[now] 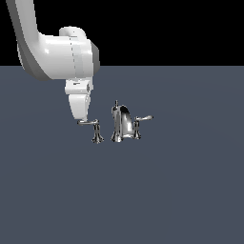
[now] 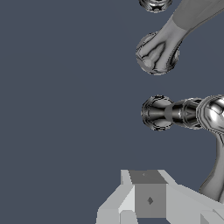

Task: Turn on the faucet by rotating a designated handle.

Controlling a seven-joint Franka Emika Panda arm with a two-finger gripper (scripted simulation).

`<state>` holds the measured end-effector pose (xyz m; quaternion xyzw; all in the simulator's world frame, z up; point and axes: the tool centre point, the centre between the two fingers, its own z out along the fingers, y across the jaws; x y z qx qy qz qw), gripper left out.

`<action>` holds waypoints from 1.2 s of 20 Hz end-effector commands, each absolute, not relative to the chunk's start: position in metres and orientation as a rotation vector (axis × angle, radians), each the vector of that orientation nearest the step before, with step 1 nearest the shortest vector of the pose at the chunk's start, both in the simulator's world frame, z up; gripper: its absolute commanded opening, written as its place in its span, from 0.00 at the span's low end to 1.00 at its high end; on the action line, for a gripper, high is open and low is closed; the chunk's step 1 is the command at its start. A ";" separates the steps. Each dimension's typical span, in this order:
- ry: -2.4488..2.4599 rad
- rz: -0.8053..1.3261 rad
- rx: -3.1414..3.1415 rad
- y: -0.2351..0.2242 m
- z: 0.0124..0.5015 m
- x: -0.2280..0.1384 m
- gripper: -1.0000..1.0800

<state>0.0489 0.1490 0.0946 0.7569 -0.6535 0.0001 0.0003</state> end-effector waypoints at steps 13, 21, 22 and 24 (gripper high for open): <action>-2.054 0.000 2.377 0.159 0.095 0.007 0.00; -2.068 0.007 2.371 0.147 0.095 -0.002 0.00; -2.067 0.007 2.372 0.146 0.095 -0.005 0.00; -2.065 0.006 2.372 0.143 0.095 -0.011 0.00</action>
